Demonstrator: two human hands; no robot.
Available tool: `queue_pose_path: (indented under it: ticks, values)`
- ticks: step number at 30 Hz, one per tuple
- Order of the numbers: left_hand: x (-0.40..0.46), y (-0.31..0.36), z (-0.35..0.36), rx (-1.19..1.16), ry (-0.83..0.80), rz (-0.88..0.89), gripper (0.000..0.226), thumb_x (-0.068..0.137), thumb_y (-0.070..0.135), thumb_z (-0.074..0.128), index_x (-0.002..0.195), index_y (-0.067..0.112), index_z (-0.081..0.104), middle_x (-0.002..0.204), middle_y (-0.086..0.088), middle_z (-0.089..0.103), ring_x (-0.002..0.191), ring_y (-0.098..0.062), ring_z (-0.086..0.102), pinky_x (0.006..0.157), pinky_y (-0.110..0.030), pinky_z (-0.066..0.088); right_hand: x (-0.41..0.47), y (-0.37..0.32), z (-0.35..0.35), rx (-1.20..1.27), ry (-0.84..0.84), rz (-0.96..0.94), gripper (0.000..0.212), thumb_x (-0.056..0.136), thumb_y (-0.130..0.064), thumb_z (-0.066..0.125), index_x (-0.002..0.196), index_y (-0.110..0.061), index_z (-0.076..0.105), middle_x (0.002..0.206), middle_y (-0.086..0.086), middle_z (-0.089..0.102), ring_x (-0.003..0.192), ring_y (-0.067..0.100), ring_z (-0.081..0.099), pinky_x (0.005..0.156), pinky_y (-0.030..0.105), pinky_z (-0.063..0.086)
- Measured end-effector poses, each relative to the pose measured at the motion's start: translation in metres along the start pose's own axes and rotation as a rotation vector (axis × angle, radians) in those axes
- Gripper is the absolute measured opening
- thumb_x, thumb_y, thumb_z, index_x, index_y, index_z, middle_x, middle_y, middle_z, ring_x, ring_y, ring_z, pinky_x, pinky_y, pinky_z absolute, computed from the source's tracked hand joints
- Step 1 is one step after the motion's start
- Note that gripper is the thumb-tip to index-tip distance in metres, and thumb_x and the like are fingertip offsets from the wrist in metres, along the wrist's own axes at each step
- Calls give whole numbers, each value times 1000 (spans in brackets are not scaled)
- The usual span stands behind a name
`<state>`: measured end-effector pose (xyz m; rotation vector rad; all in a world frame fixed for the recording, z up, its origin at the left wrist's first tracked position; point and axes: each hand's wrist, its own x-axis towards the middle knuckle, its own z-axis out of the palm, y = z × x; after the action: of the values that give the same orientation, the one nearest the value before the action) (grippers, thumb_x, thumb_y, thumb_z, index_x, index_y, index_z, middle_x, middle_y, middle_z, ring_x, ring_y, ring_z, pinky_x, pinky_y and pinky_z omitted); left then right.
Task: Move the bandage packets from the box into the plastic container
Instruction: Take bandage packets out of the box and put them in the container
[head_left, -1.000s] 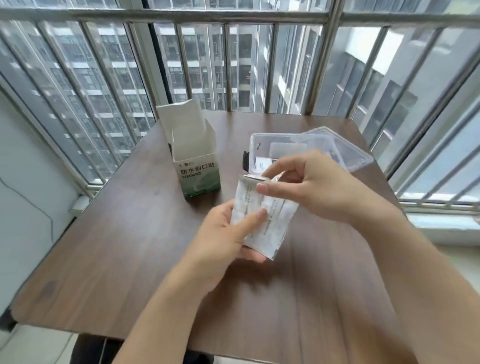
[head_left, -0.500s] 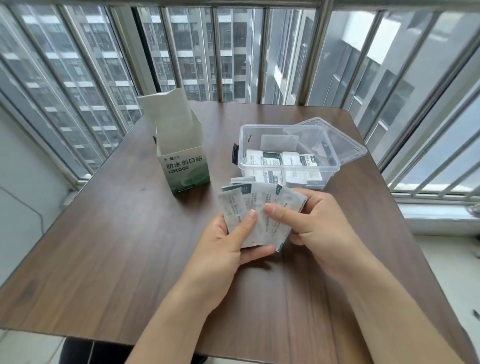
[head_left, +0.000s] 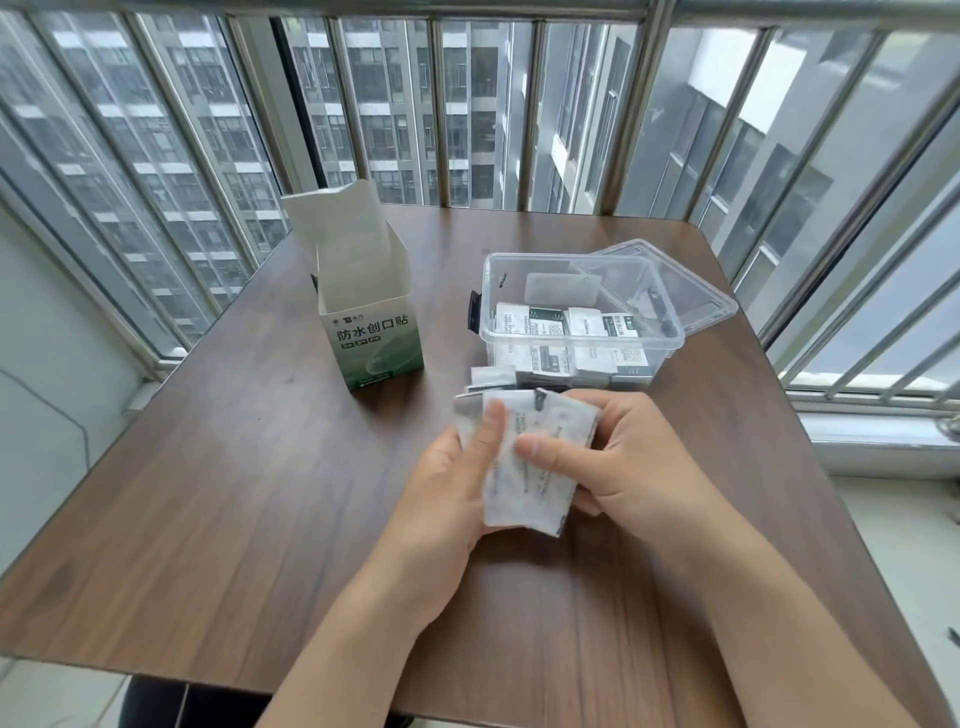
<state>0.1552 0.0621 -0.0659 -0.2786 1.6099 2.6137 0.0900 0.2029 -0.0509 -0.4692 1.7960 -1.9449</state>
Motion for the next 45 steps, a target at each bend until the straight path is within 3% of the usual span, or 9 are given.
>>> queue_pose_path:
  ticks: [6, 14, 20, 25, 31, 34, 38, 41, 45]
  values:
    - [0, -7, 1, 209, 9, -6, 40, 89, 31, 67, 124, 14, 59, 87, -10, 71, 74, -16, 68, 43, -24, 51, 6, 7, 0, -107, 33, -57, 7, 86, -2, 73, 86, -5, 66, 58, 8, 59, 42, 18, 47, 34, 22, 40]
    - [3, -9, 2, 372, 101, 102, 47, 79, -6, 79, 116, 18, 61, 82, -3, 72, 65, -9, 66, 44, -23, 50, 3, 12, 2, -164, -76, -102, 21, 92, -28, 62, 100, -10, 55, 81, 3, 62, 69, 15, 59, 57, 31, 49]
    - [4, -10, 7, 896, 241, 425, 24, 81, 9, 69, 95, 28, 66, 77, 13, 72, 63, -6, 65, 53, -27, 52, -4, 12, 13, -392, 67, -203, 91, 73, -41, 80, 146, -41, 26, 132, -14, 43, 114, 3, 57, 91, 23, 53]
    - [4, -7, 23, 955, 429, 474, 15, 79, 35, 65, 94, 34, 62, 70, 14, 70, 66, -7, 65, 60, -31, 52, -5, 13, 27, -373, 182, -353, 58, 83, -38, 68, 137, -28, 47, 127, -10, 53, 117, 15, 59, 99, 42, 51]
    - [13, 0, 37, 1008, 450, 587, 22, 82, 16, 70, 93, 32, 59, 76, 13, 69, 70, -11, 65, 61, -38, 54, -8, 4, 28, -147, 348, -438, 50, 86, 1, 72, 129, -18, 55, 111, -16, 66, 96, 0, 67, 81, 12, 50]
    - [18, 1, 42, 1048, 423, 635, 21, 82, 13, 70, 85, 30, 59, 77, 14, 64, 70, -8, 57, 60, -30, 46, -6, 0, 25, -80, 432, -455, 44, 92, -9, 69, 131, -24, 55, 126, -6, 62, 96, -6, 65, 82, 16, 52]
    - [22, 2, 45, 1122, 439, 621, 25, 76, 7, 72, 78, 30, 62, 60, 13, 53, 59, -1, 50, 55, -8, 34, -1, 4, 18, -200, 476, -461, 32, 95, -35, 63, 125, -26, 63, 128, -5, 62, 118, 18, 63, 99, 47, 51]
    - [24, 4, 47, 1187, 444, 620, 41, 78, 10, 69, 63, 37, 41, 50, 12, 43, 54, 1, 49, 51, -8, 33, -2, 3, 18, -309, 463, -442, 37, 93, -46, 59, 122, -23, 60, 123, -11, 61, 113, 18, 62, 95, 47, 52]
    - [25, 12, 43, 1077, 366, 506, 22, 80, 23, 70, 70, 26, 51, 57, 7, 60, 54, -14, 51, 46, -19, 35, -9, -8, 13, -513, 384, -416, 30, 91, -50, 60, 110, -26, 58, 102, -11, 60, 95, 16, 62, 84, 39, 53]
